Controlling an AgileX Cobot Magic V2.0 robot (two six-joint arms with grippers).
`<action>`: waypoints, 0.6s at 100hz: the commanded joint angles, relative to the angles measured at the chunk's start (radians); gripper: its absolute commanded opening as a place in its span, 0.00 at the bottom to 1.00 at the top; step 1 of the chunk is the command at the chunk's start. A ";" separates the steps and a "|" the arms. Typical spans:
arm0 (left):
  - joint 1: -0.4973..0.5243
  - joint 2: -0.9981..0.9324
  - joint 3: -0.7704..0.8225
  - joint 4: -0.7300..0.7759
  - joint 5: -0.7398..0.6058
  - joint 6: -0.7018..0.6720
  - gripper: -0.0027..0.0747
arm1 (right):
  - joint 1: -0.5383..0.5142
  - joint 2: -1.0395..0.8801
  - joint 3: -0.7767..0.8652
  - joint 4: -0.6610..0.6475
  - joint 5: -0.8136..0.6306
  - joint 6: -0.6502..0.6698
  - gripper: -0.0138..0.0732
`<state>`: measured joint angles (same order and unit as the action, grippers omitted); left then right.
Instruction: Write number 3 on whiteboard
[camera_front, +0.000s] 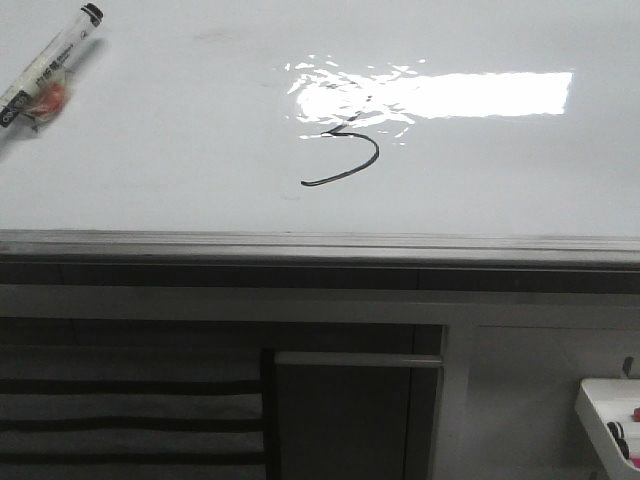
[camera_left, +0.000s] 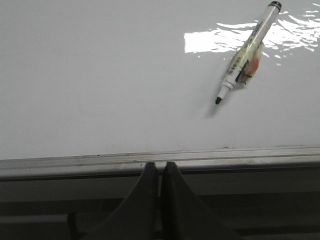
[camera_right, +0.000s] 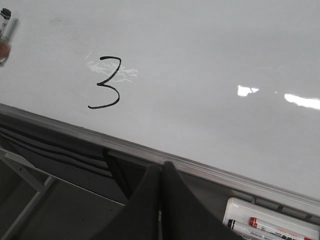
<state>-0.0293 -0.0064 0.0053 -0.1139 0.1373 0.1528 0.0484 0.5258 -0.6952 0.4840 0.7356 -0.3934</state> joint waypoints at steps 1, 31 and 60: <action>-0.024 -0.031 0.000 0.054 -0.137 -0.025 0.01 | -0.006 0.002 -0.023 0.025 -0.058 -0.001 0.07; -0.026 -0.031 0.002 0.061 -0.157 -0.025 0.01 | -0.006 0.002 -0.023 0.025 -0.056 -0.001 0.07; -0.026 -0.031 0.002 0.061 -0.157 -0.025 0.01 | -0.006 0.002 -0.023 0.025 -0.056 -0.001 0.07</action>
<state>-0.0485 -0.0064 0.0053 -0.0519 0.0703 0.1415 0.0484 0.5258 -0.6952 0.4856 0.7361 -0.3912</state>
